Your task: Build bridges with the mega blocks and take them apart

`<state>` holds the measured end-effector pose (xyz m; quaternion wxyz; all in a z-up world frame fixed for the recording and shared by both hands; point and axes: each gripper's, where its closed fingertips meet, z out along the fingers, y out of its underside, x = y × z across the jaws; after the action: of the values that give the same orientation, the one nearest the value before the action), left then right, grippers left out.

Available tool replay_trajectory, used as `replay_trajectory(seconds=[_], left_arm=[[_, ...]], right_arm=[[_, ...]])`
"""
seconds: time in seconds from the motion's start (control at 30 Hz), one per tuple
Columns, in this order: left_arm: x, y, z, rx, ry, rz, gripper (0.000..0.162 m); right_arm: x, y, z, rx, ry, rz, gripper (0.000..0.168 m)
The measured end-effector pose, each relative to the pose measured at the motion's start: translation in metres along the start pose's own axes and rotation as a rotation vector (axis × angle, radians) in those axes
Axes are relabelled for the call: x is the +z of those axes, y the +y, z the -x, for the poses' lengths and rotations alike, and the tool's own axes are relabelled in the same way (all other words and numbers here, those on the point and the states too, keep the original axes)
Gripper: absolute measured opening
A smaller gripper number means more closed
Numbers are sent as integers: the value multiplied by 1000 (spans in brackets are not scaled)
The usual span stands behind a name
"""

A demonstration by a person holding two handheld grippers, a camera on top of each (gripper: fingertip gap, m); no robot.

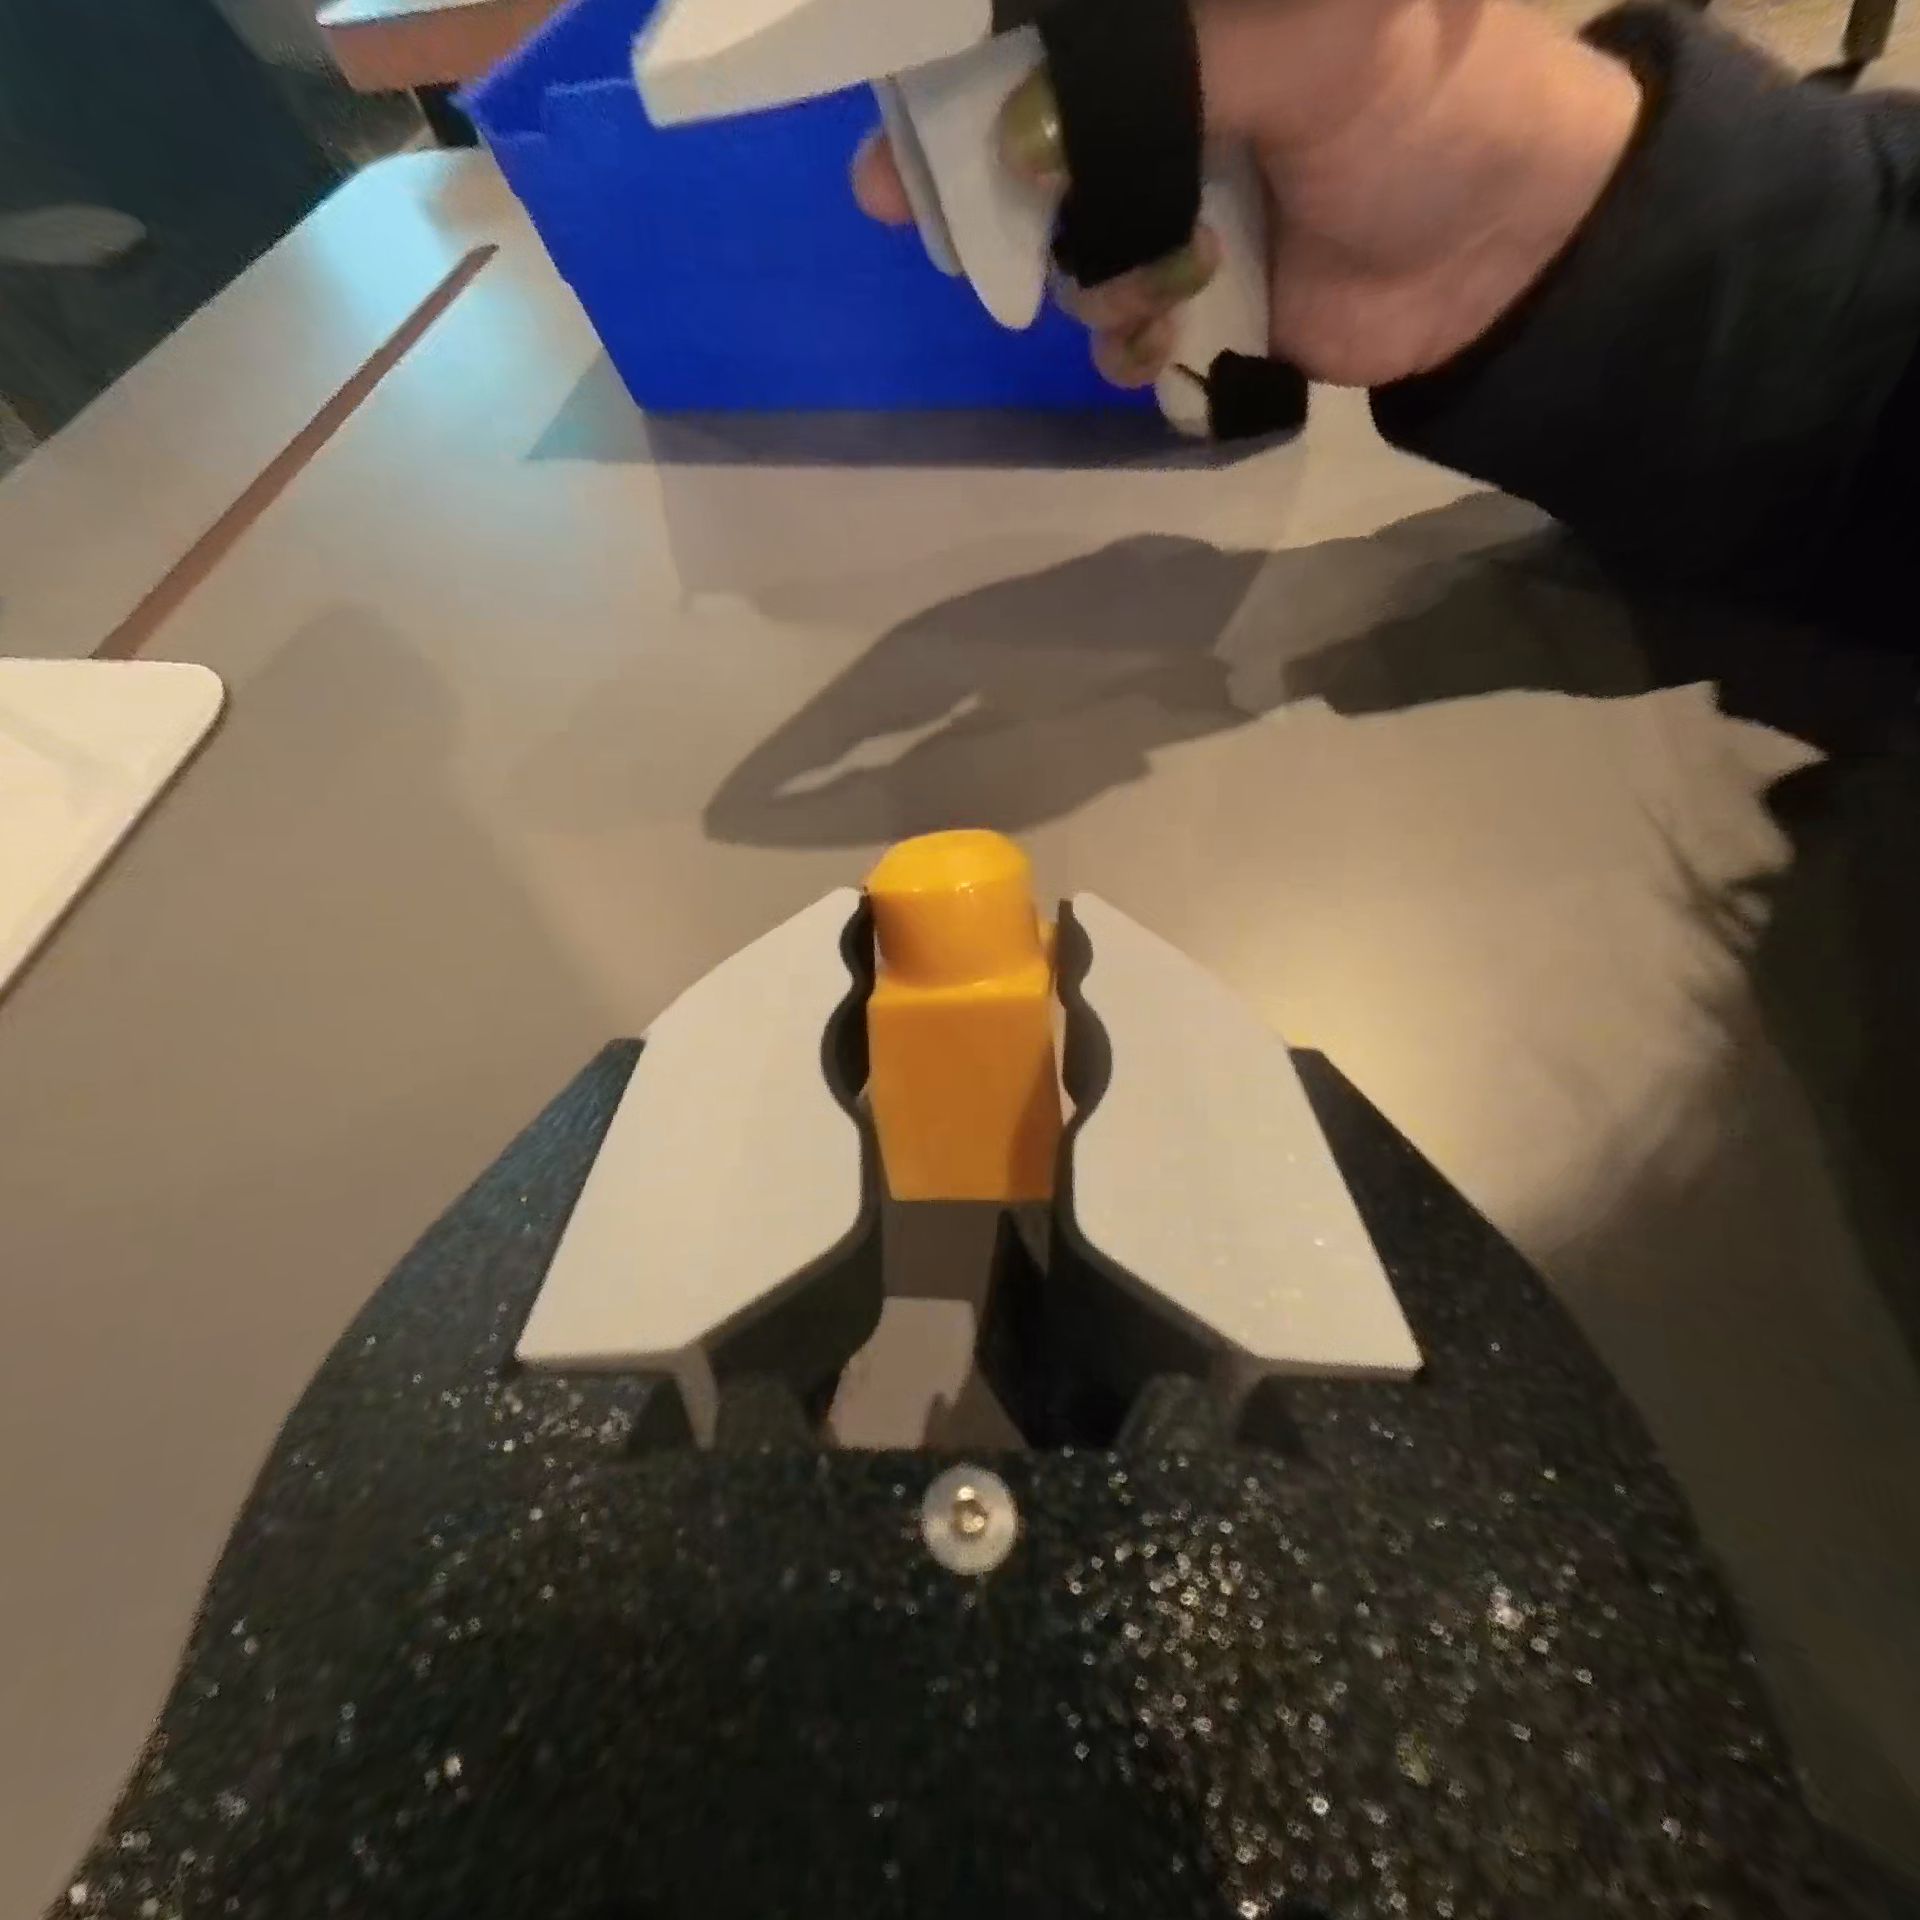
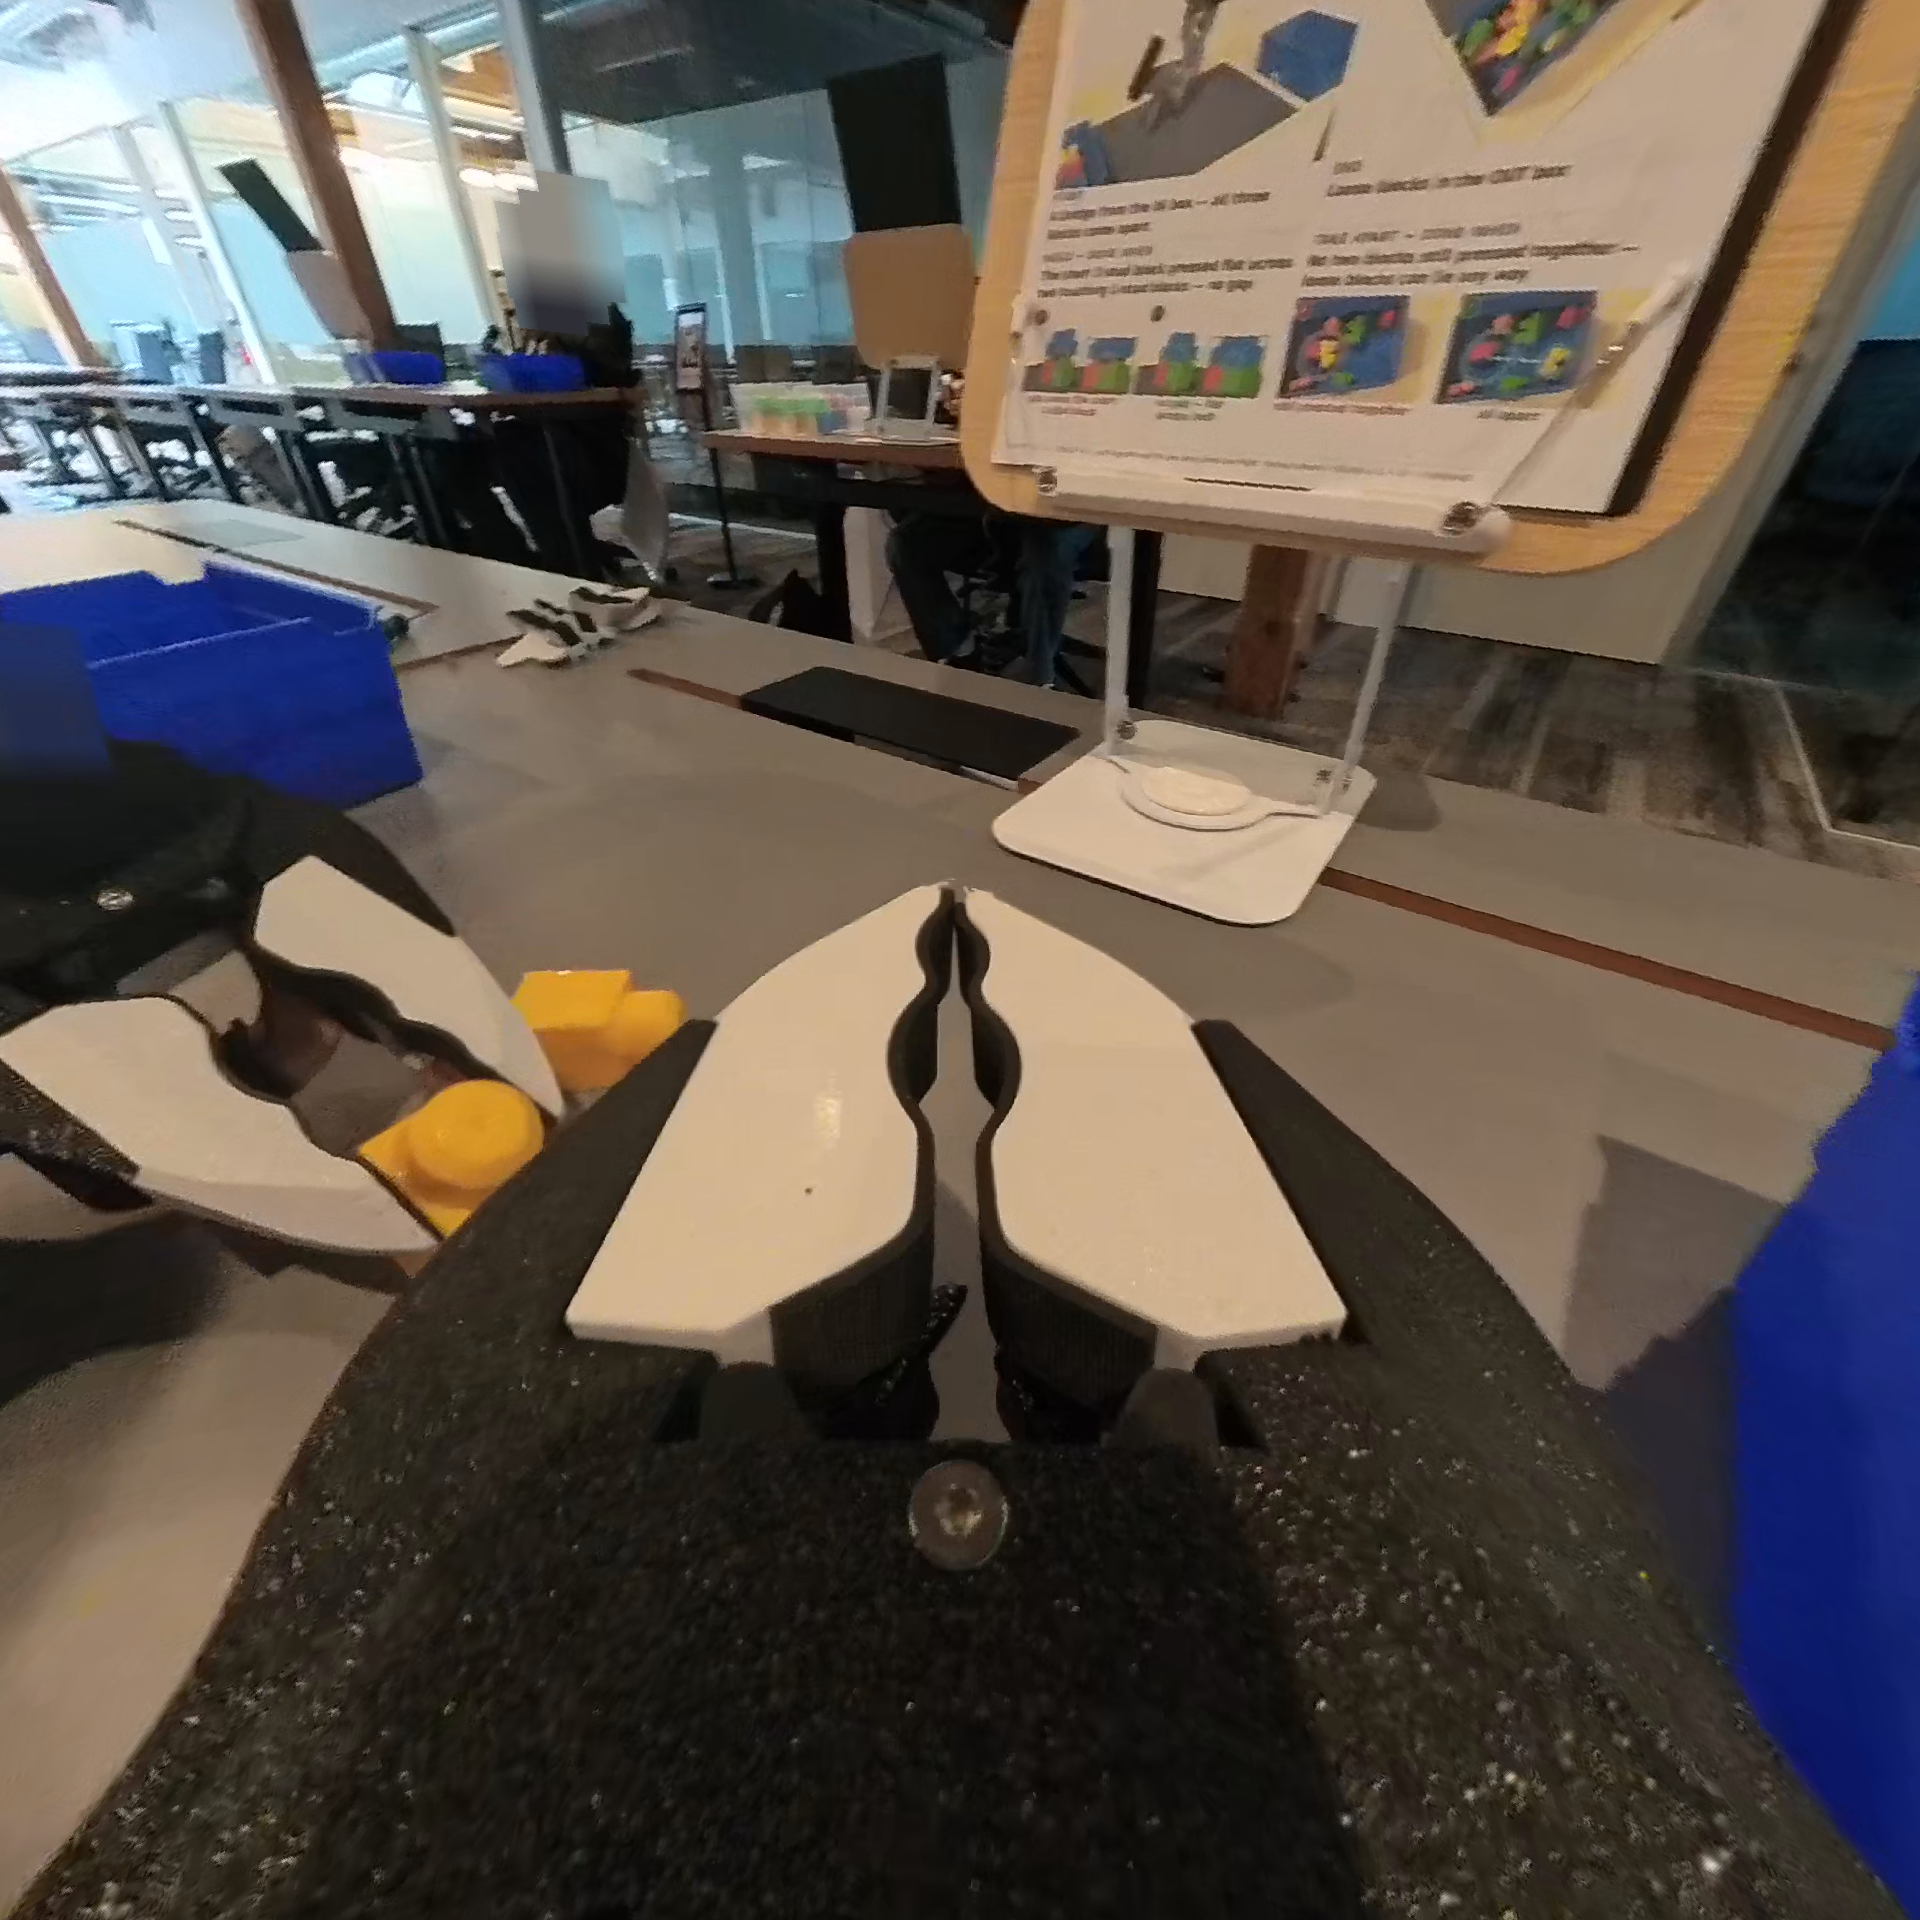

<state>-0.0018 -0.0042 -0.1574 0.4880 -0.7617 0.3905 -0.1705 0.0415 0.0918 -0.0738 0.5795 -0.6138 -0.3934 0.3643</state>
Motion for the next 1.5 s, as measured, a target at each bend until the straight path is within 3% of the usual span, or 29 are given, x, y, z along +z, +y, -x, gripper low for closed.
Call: replay_trajectory(seconds=[0.13, 0.33, 0.53, 0.83, 1.07, 1.17, 1.3, 1.5], left_arm=[[-4, 7, -4, -5, 1, -28, 33], [-11, 0, -2, 27, -13, -132, 33], [-13, 2, -2, 12, 17, -173, 33], [-15, 22, 6, 32, -31, -75, 28], [-41, 19, 24, -48, -124, -57, 47], [-54, 29, 55, -115, -255, 51, 49], [-53, 52, 73, -118, -281, 250, 58], [-62, 60, 81, -140, -250, 276, 48]], right_arm=[[4, 2, 23, -44, -121, 13, 0], [4, 28, 84, -138, -460, 141, 0], [3, 55, 103, -168, -566, 274, 0], [6, 80, 113, -220, -601, 371, 0], [9, 71, 103, -193, -556, 328, 0], [10, 63, 97, -176, -522, 287, 0], [11, 56, 91, -142, -495, 253, 0], [10, 50, 84, -140, -465, 230, 0]])
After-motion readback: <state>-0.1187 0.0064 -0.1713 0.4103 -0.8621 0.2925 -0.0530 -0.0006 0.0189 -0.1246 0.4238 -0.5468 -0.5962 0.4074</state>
